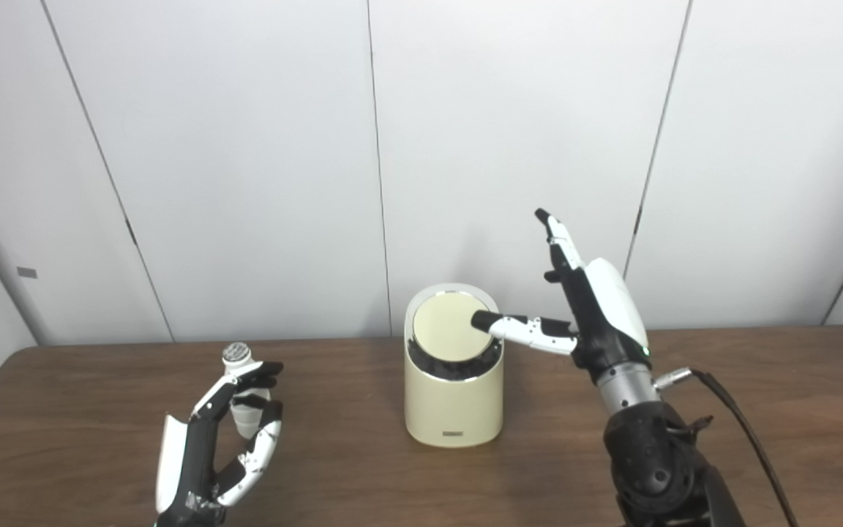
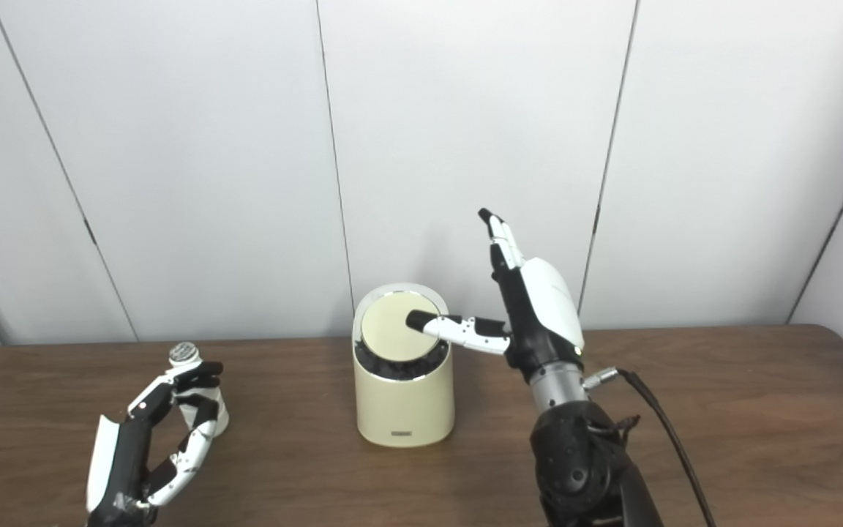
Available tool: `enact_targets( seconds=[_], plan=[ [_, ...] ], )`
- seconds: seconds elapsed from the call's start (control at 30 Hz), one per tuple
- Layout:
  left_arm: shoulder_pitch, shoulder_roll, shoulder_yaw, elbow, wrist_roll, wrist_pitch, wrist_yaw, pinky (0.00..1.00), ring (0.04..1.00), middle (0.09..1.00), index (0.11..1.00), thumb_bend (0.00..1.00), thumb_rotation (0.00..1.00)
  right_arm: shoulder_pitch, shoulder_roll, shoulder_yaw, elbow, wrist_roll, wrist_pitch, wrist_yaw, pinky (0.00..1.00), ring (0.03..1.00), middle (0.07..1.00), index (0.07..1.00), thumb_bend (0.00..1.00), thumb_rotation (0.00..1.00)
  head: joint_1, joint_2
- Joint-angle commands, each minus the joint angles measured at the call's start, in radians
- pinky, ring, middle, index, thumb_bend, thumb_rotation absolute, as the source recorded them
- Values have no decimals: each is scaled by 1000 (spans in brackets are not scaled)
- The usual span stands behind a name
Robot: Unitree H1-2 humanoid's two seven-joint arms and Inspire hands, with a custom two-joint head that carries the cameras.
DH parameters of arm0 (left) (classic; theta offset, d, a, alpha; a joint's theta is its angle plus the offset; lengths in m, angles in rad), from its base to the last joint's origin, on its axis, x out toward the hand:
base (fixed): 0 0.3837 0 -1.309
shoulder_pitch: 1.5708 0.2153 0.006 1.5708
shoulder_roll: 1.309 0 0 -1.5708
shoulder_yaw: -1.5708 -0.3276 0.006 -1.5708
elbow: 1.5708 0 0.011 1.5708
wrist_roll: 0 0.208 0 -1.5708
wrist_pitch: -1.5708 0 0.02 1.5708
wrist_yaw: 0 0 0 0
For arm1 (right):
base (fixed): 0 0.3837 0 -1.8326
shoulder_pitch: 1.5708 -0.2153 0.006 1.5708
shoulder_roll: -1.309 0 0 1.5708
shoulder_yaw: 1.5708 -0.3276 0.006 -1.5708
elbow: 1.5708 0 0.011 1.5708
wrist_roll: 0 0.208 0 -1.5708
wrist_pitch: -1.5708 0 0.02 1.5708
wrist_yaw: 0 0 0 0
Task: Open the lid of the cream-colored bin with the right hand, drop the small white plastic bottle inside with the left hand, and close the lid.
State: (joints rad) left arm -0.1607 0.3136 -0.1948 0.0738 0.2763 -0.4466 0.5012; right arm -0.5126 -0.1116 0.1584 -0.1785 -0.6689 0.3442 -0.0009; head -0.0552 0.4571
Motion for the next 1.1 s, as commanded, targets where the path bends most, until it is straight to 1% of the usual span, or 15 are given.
enact_targets(
  seconds=[0.0,0.07,0.13,0.27,0.33,0.37,0.43,0.53,0.67,0.73,0.83,0.93,1.07],
  plan=[
    [-22,11,13,-33,-3,-23,-1,571,681,722,707,269,415,-60,-2,6,-23,-29,6,0,876,997,1000,1000,973,642,1,4],
    [-20,9,17,-38,-14,-23,-14,571,681,722,709,266,402,-64,4,12,-19,-41,16,-2,898,1000,1000,1000,973,624,0,4],
    [-16,6,21,-42,-23,-23,-28,577,685,721,710,265,379,-69,9,16,-5,-54,16,-14,896,1000,1000,1000,972,602,0,7],
    [-12,0,33,-47,-2,-23,-32,571,682,723,706,265,387,-81,21,20,32,-73,15,-35,904,997,1000,996,977,554,5,14],
    [-10,-2,36,-52,-13,-23,-41,575,684,723,708,267,386,-86,25,24,44,-87,23,-35,906,998,1000,997,983,549,7,16],
    [-9,-3,38,-53,-10,-23,-44,579,685,722,709,270,369,-89,27,26,52,-94,25,-37,911,1000,1000,997,992,552,7,17],
    [-7,-7,43,-57,-4,-23,-47,571,679,719,710,268,371,-94,29,30,63,-104,28,-42,909,998,1000,992,999,548,8,20],
    [-5,-11,48,-62,2,-23,-50,571,678,718,709,268,379,-102,28,36,83,-114,28,-48,935,1000,1000,996,1000,533,10,24],
    [-5,-14,51,-65,0,-23,-54,572,679,719,709,267,382,-108,29,37,109,-113,18,-65,991,1000,1000,1000,1000,458,12,25],
    [-5,-17,52,-67,-1,-23,-56,572,679,719,708,261,367,-110,29,37,118,-110,16,-73,998,1000,1000,1000,1000,433,12,25],
    [-5,-17,51,-69,4,-23,-53,570,678,719,707,256,366,-115,28,42,137,-116,11,-91,1000,1000,1000,1000,1000,416,13,28],
    [-4,-19,49,-74,-14,-23,-60,575,682,722,706,263,375,-119,25,48,151,-124,11,-104,1000,1000,1000,1000,1000,408,13,29],
    [-3,-19,51,-76,0,-23,-56,577,683,722,708,260,388,-125,24,54,166,-127,18,-111,1000,1000,1000,1000,1000,421,13,31]
  ],
)
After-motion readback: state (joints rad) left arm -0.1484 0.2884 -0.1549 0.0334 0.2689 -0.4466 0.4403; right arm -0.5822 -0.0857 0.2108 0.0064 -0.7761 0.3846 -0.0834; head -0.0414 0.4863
